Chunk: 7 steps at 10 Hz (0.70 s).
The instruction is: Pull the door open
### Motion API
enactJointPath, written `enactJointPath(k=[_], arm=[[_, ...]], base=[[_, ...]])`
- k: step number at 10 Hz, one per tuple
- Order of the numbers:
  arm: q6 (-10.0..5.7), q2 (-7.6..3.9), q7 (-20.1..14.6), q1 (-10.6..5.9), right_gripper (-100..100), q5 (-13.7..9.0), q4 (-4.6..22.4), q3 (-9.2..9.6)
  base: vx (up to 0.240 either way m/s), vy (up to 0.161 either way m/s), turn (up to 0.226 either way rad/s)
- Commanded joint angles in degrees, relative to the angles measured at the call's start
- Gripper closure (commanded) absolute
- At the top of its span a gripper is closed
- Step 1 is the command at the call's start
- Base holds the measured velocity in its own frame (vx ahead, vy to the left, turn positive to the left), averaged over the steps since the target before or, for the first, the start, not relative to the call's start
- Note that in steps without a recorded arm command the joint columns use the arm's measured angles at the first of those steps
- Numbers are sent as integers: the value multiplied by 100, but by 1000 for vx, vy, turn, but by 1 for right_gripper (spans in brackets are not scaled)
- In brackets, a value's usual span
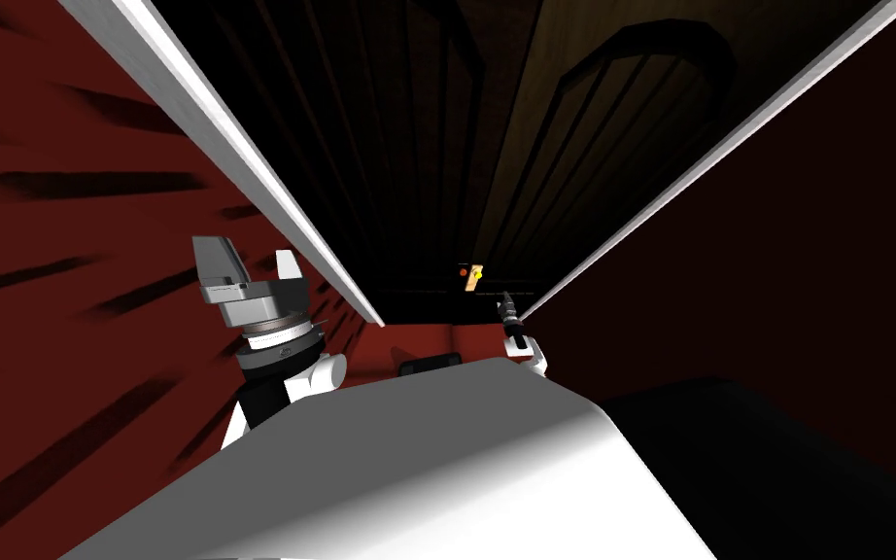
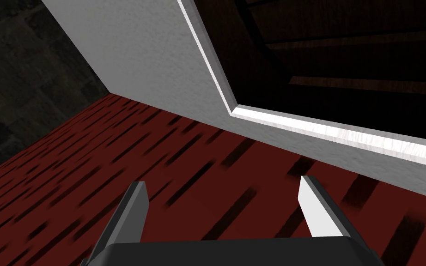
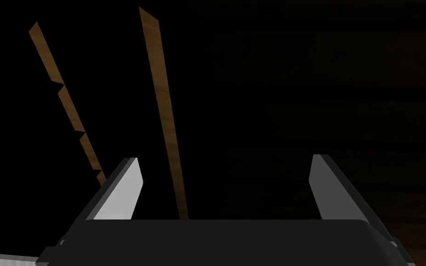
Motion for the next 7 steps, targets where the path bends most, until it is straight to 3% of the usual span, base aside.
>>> enactJointPath(k=[1, 4, 7], arm=[[58, -41, 54, 28, -100, -32, 77, -162], [49, -7, 100, -73, -100, -38, 118, -157], [13, 73, 120, -229, -100, -20, 87, -18]], base=[[63, -71, -96], [158, -46, 15], [180, 17, 92]])
